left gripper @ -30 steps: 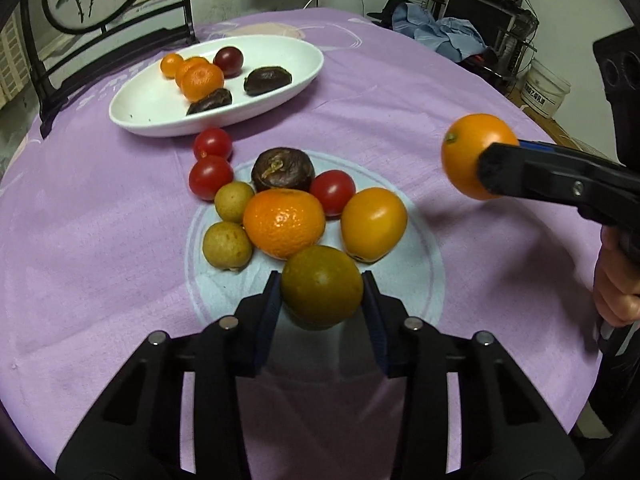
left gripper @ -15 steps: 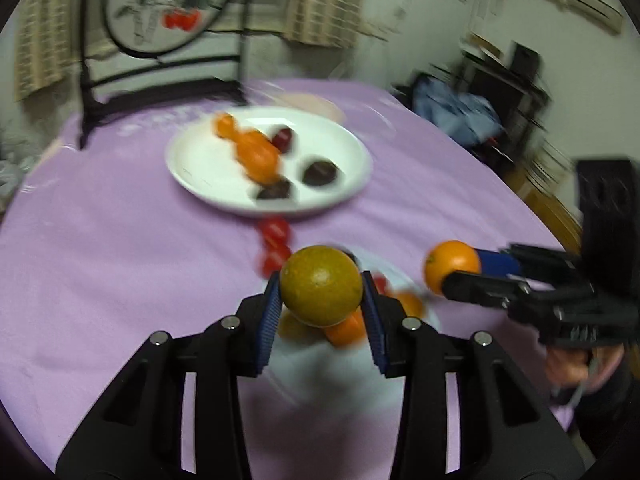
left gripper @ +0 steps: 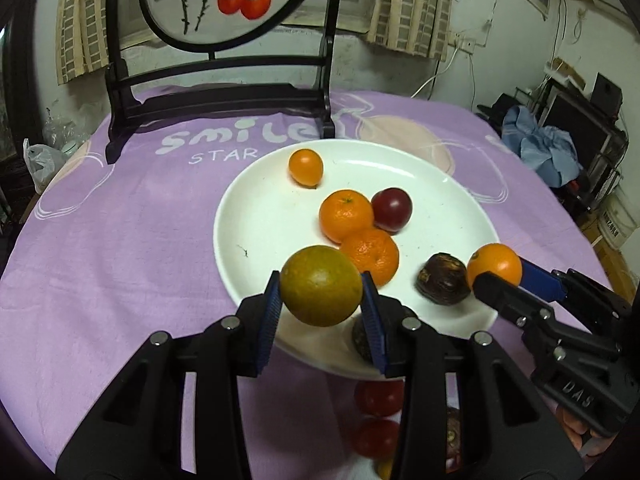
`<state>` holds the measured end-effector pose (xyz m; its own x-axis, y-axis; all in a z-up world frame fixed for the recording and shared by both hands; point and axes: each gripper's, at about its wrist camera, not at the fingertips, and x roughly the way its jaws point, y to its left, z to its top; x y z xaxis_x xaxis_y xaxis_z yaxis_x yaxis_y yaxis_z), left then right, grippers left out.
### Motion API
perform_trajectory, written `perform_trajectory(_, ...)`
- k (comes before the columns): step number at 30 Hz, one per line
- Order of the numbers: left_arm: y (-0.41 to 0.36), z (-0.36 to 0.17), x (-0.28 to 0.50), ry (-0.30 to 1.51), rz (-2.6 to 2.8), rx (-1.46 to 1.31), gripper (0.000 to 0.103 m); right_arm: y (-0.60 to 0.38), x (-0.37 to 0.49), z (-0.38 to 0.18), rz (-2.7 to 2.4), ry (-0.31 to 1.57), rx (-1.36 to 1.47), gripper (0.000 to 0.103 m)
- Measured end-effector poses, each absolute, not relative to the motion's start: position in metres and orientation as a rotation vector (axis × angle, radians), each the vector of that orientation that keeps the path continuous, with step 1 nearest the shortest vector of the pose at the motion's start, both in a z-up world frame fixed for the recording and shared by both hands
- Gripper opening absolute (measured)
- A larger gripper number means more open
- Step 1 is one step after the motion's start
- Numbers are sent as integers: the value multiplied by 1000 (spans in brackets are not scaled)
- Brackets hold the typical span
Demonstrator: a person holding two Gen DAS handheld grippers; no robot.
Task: Organize fruits
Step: 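Grasp a green-yellow fruit with the left tool while the right tool grasps an orange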
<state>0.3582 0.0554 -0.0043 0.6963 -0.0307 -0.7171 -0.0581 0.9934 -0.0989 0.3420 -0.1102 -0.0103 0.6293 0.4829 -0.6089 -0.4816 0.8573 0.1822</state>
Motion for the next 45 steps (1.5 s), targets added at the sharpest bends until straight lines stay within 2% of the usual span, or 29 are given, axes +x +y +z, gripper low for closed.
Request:
perform_trajectory(4,53,-6,359,812,17,-111,42,-107,334,-5,569,679,-39,44)
perform_trajectory(5,53,-4,355,803,19,-111,58,-106,331,-2,571,670,-46,45)
perform_trajectory(7,52,5,345,754,64,-90,79,-108,320,5,575,641,-65,45)
perform_trajectory(11,54,20,322,703,81,-85,89,-115,305,10,594,637,-75,45)
perform_trajectory(12,56,20,314,696,84,-90,90,-117,301,9,605,648,-74,45)
perform_trajectory(15,62,18,294,684,116,-62,94,-125,284,9,638,659,-85,57)
perform_trajectory(16,64,17,289,682,124,-60,95,-128,279,9,654,665,-89,58)
perform_trajectory(30,88,4,248,704,173,-111,98,-124,214,-16,835,812,-226,58)
perform_trajectory(45,85,4,246,702,172,-88,98,-115,213,-38,809,904,-298,57)
